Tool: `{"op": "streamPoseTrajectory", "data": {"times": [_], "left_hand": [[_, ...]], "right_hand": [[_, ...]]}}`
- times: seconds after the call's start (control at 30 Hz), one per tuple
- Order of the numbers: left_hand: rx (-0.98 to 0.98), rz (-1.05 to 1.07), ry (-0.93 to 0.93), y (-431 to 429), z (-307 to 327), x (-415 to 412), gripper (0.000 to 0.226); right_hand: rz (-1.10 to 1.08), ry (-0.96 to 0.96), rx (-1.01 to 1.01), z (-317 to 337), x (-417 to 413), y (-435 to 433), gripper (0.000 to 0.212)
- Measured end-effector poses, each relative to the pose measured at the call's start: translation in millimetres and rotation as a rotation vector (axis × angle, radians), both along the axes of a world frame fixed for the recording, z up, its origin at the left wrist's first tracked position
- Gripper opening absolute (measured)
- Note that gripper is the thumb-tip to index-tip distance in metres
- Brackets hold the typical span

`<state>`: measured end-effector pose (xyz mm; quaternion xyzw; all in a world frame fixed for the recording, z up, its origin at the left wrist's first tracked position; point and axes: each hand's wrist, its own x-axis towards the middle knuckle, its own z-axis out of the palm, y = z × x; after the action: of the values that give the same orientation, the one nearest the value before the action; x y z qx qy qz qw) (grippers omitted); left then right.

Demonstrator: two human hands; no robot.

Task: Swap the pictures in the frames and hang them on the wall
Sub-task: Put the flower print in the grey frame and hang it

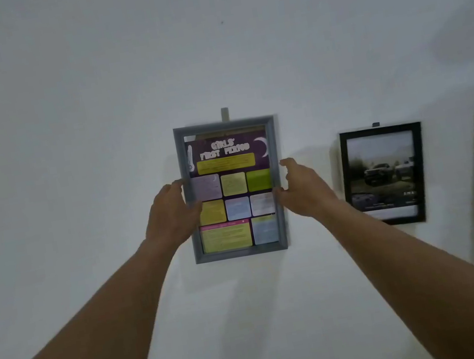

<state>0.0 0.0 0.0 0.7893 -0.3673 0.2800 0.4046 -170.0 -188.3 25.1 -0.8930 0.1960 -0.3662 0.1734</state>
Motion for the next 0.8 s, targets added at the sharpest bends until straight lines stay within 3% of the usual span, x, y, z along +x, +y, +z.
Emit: {"op": "streamPoseTrajectory", "data": {"times": [0.1, 0.2, 0.37, 0.8], "left_hand": [[-0.101, -0.058, 0.068, -8, -9, 15, 0.069], [-0.187, -0.118, 0.087, -22, -18, 28, 0.066], [-0.298, -0.17, 0.11, -37, -20, 41, 0.065], [-0.305, -0.306, 0.18, -32, -14, 46, 0.062]], "right_hand": [[-0.089, -0.091, 0.072, -8, 19, -6, 0.059], [-0.153, -0.158, 0.036, -17, 35, -15, 0.042], [-0.077, -0.26, 0.048, -24, 49, -26, 0.034], [0.148, -0.379, 0.265, -34, 42, -35, 0.079]]}}
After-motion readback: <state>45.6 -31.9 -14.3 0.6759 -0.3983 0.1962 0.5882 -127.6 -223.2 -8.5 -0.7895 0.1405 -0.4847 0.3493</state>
